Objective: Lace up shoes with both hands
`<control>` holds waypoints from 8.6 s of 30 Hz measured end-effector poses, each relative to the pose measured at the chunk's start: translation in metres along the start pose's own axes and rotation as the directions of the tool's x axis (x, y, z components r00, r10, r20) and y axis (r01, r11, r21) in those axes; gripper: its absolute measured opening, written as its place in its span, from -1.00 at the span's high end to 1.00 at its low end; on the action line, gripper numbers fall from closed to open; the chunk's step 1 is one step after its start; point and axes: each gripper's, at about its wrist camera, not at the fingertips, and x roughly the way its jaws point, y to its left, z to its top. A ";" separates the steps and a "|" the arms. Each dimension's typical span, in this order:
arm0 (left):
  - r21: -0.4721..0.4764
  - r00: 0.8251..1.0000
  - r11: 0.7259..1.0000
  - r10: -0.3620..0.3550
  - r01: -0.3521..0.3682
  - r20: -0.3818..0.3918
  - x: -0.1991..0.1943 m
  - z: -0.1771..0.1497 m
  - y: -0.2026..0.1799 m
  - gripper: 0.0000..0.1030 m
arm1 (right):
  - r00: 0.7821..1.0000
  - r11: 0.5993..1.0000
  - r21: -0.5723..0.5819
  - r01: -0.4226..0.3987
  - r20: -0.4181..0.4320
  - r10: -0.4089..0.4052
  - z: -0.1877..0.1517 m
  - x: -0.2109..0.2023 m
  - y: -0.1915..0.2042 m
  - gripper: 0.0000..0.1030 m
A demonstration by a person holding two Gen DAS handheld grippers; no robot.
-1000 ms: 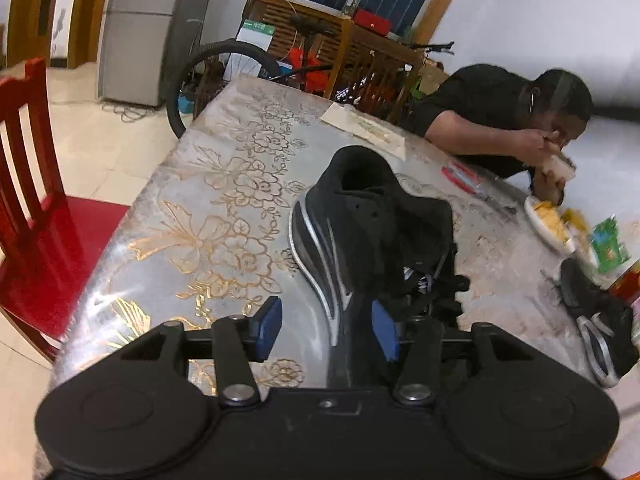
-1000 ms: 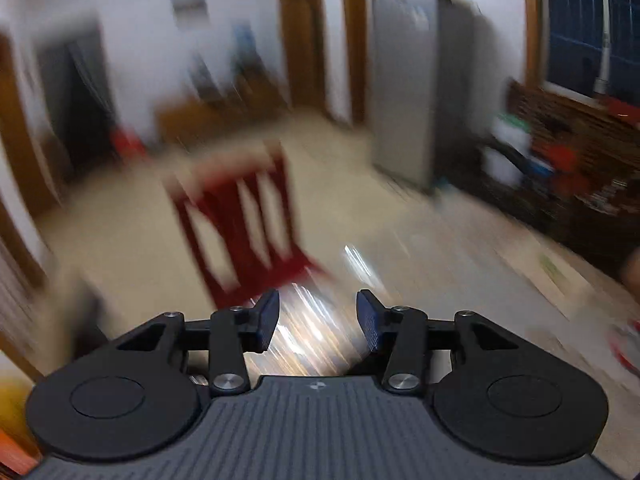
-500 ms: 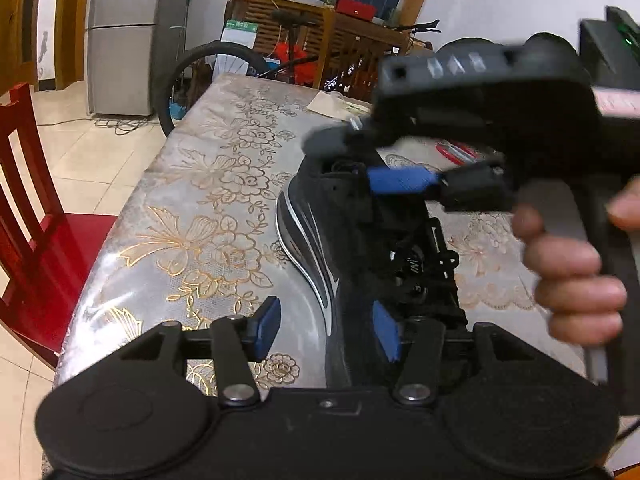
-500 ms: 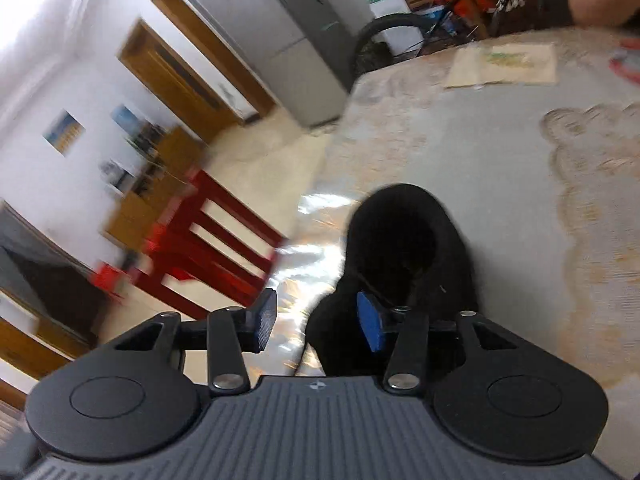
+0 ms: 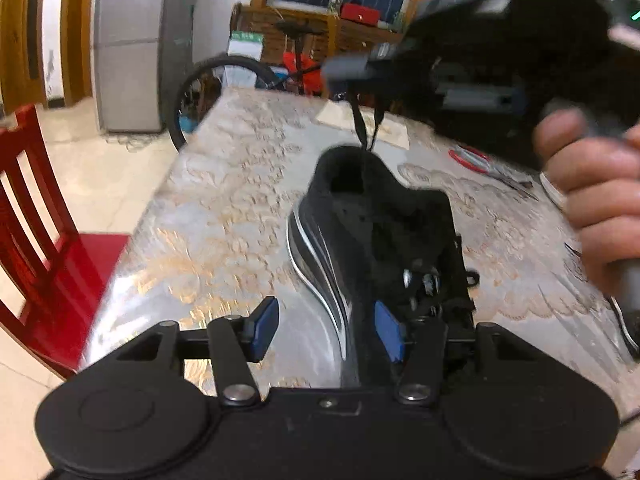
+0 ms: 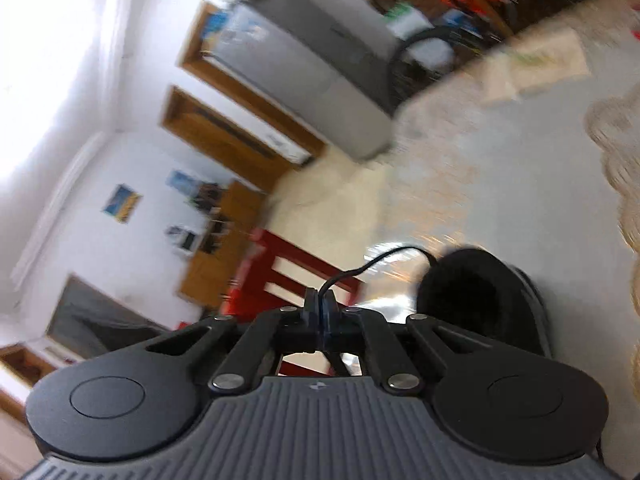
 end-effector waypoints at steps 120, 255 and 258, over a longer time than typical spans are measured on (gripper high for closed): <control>-0.060 0.922 0.998 0.002 -0.027 -0.388 -0.028 0.007 -0.033 -0.35 | 0.925 0.671 0.656 0.346 -0.119 -0.360 -0.058 -0.057 -0.137 0.23; -0.605 0.999 0.795 0.026 -0.034 -0.021 -0.052 -0.012 0.055 0.49 | 0.933 0.690 -0.707 -0.154 -0.334 -0.134 -0.076 -0.003 0.035 0.97; -0.604 0.999 0.796 0.023 -0.032 -0.021 -0.051 -0.012 0.055 0.49 | 0.931 0.688 -0.708 -0.160 -0.339 -0.132 -0.077 -0.001 0.035 0.97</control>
